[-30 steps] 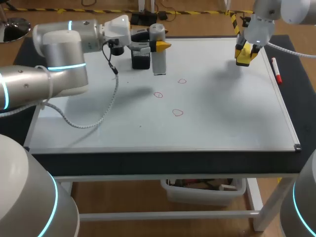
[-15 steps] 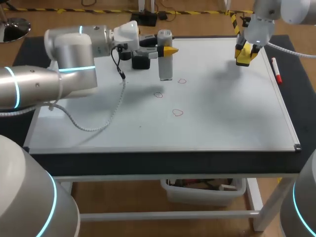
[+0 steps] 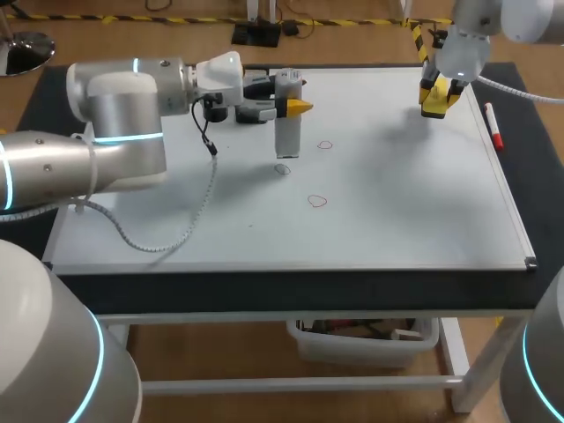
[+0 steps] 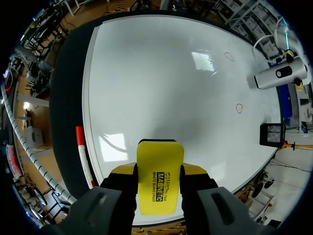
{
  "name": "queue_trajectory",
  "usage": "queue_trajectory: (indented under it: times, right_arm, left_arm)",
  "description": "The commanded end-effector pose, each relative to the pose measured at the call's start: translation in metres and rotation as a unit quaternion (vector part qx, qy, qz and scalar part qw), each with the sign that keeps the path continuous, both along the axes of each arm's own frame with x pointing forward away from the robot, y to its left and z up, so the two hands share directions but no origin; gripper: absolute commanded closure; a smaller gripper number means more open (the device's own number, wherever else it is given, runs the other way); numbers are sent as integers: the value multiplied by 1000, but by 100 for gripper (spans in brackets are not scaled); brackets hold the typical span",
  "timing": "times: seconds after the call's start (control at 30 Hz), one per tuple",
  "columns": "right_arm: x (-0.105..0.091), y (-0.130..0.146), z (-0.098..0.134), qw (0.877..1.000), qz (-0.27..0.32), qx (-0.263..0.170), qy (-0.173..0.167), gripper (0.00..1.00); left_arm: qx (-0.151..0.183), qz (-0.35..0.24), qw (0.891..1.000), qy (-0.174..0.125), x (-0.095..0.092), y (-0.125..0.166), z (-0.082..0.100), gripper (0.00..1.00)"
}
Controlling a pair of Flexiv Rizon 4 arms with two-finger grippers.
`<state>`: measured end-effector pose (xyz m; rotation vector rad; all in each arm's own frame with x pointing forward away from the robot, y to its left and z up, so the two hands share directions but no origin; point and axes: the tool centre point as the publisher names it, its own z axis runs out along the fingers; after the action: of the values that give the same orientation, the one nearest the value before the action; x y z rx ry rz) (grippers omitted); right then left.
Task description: Pick up the inspection probe, press it on each red-marked spot on the whiteboard one by one, put down the probe, pick up the eraser, and wipe off all the red marks.
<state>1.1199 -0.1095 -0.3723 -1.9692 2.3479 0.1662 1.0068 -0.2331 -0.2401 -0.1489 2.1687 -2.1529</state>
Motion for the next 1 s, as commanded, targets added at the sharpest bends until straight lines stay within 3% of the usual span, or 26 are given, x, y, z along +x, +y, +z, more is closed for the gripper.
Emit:
queue_trajectory:
  times: [0.03,0.43,1.0]
  right_arm:
    - [0,-1,1,1000,1,-1,0,100]
    - [0,-1,1,1000,1,-1,0,100]
    - [0,-1,1,1000,1,-1,0,100]
  left_arm:
    - [-7,-3,1000,2,-3,2,-7,100]
    - [-9,-12,1000,4,1,6,-29,100]
    - [-17,-11,1000,1,0,12,-42,100]
